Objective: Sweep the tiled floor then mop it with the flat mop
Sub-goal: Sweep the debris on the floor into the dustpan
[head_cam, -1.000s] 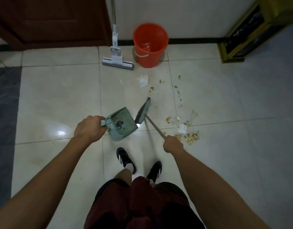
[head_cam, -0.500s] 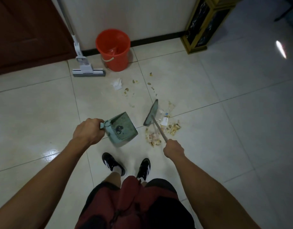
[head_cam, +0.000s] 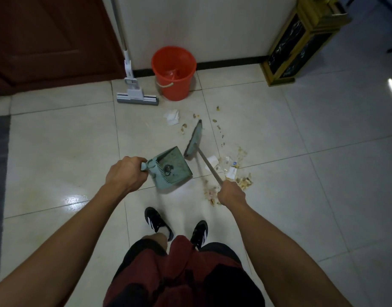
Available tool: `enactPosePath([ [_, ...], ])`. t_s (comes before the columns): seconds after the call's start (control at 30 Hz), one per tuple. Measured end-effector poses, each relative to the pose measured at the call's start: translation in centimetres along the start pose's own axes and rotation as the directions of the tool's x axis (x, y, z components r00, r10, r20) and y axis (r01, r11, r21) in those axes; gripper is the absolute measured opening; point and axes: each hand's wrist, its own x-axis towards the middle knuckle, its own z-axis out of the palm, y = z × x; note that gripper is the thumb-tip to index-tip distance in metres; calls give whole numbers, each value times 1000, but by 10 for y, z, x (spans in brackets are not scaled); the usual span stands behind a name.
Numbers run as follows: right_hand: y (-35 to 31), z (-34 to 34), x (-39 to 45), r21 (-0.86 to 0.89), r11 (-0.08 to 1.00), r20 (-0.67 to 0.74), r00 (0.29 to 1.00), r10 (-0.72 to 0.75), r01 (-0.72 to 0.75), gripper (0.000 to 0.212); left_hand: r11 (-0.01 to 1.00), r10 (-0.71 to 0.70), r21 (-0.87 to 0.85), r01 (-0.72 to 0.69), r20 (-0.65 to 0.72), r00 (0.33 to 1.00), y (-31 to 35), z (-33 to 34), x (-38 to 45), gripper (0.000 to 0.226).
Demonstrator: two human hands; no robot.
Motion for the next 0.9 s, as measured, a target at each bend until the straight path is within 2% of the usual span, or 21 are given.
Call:
enactPosePath([
  [0.23,-81,-17,18,-61,995,-19,997,-74,73,29,995,-81,-57,81,0,997,-73,-35,22,10],
  [0.43,-139,-37,41,-73,991,-19,993,-115,114,30,990,-129,-62,130,12,992,-109,-58,48,12],
  [0.63,-183,-64,85,-111,978,25,984,-176,178,32,984,-167,-56,168,25,986,-117,-76,84,14],
  [0.9,-221,-112,172,-83,963,70,966,-250,256,25,972,-232,-39,233,23,972,-86,-114,158,15],
])
